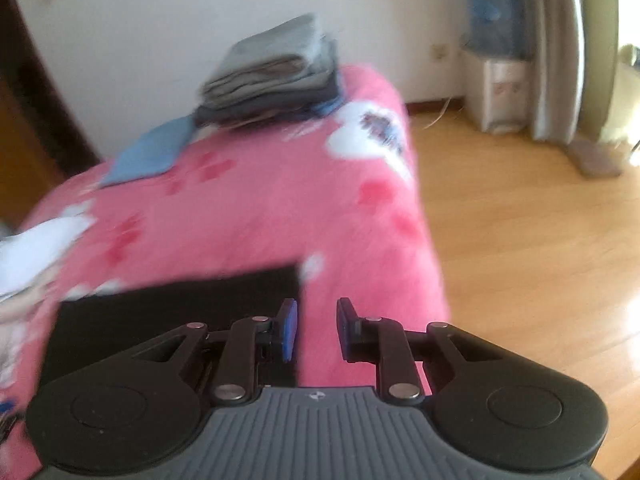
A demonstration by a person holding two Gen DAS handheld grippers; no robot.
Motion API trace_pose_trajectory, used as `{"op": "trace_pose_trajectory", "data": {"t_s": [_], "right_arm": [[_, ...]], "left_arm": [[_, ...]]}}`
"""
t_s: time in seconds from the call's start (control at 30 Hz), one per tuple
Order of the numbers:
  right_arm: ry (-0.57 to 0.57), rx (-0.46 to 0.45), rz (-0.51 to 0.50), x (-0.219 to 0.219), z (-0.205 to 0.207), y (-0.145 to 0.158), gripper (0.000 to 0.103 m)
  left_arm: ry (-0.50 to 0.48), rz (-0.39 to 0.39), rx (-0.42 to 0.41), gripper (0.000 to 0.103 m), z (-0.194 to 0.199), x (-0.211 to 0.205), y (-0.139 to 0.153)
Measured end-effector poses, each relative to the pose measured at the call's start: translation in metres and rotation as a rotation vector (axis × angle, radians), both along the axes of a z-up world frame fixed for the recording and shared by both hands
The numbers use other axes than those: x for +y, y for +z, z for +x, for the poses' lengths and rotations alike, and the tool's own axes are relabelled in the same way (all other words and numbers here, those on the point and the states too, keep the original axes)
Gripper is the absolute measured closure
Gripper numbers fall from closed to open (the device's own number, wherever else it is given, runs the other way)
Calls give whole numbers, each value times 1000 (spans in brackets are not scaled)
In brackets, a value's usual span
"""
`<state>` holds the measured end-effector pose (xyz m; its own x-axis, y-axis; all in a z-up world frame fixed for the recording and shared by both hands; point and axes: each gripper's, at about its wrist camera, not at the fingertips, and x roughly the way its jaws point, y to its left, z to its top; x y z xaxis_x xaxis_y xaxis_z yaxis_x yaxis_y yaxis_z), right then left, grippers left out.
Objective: Fold clothes
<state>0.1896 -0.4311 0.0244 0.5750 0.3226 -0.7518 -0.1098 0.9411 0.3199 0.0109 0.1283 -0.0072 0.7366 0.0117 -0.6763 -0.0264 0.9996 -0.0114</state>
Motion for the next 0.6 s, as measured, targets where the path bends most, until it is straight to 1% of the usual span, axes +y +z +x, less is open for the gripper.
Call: {"op": "trace_pose_trajectory", "data": {"t_s": [0.07, 0.1, 0.17, 0.2, 0.27, 0.37, 0.43, 0.5, 0.6], "right_arm": [[11, 78, 80, -3, -30, -8, 74], [13, 126, 120, -4, -45, -15, 74], [-2, 208, 200, -5, -69, -33, 74], [-22, 264, 249, -8, -77, -46, 74], [-88, 358, 326, -13, -85, -73, 73], [-204, 459, 448, -27, -93, -105, 71], [-251, 473, 503, -33, -94, -117, 71], [-274, 467, 539, -35, -89, -123, 71], [-298, 465, 572, -39, -84, -125, 70]], "left_arm": [[14, -71, -8, 56, -11, 9, 10], [22, -124, -3, 55, -16, 13, 13], [39, -258, 21, 55, -27, 22, 12], [49, -313, 36, 55, -32, 25, 10], [74, -395, 71, 55, -41, 27, 0], [123, -493, 125, 55, -50, 32, -18], [163, -564, 158, 55, -53, 38, -31], [201, -628, 181, 55, -55, 45, -41], [249, -688, 176, 55, -57, 56, -48]]}}
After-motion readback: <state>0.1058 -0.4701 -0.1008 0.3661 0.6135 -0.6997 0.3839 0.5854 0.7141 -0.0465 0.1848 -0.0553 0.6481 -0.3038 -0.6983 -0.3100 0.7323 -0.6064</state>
